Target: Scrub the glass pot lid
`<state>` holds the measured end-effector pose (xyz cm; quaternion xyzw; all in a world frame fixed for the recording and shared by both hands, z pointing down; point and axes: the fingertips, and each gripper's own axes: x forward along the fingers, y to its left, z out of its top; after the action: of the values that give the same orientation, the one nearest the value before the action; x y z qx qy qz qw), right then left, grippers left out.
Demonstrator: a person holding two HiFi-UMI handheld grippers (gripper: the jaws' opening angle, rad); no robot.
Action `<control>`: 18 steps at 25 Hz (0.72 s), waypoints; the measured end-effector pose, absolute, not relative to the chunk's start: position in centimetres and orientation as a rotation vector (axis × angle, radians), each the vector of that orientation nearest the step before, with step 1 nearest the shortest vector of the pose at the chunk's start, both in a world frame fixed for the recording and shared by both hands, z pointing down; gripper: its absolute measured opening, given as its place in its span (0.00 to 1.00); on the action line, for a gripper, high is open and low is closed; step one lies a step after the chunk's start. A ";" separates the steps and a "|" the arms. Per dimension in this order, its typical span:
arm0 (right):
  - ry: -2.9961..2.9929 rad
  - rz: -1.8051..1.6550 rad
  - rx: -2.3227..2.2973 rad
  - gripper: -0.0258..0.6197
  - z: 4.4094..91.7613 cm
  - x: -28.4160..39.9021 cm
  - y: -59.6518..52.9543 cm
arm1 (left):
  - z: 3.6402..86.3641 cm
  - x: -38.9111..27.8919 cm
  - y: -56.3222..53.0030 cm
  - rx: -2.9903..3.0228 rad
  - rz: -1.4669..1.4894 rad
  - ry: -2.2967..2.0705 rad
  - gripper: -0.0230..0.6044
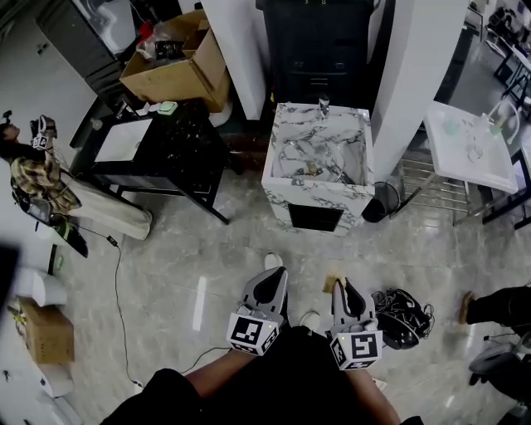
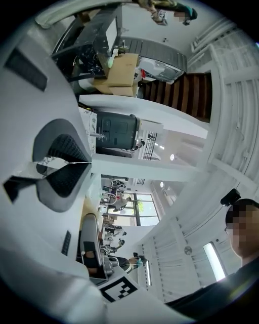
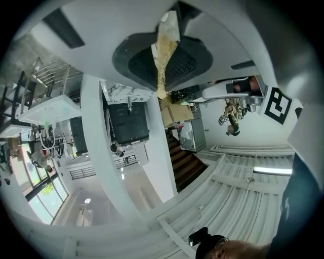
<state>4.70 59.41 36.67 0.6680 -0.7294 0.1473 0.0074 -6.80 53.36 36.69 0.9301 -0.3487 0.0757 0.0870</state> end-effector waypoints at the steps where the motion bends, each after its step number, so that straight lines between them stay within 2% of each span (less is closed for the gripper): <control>1: -2.269 0.463 2.102 0.13 36.8 4.8 59.1 | 37.0 -6.5 52.7 2.769 0.228 -1.025 0.07; 9: -2.162 0.527 2.123 0.13 38.6 5.8 52.4 | 38.3 -5.5 44.0 2.751 0.213 -0.996 0.07; 18: -2.095 0.519 2.097 0.13 37.6 6.3 37.9 | 38.4 -4.8 30.1 2.764 0.219 -0.873 0.07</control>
<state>6.29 37.91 37.60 0.6953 -0.6946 0.1721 0.0663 -4.79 30.15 38.35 0.9443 -0.2982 0.0748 0.1173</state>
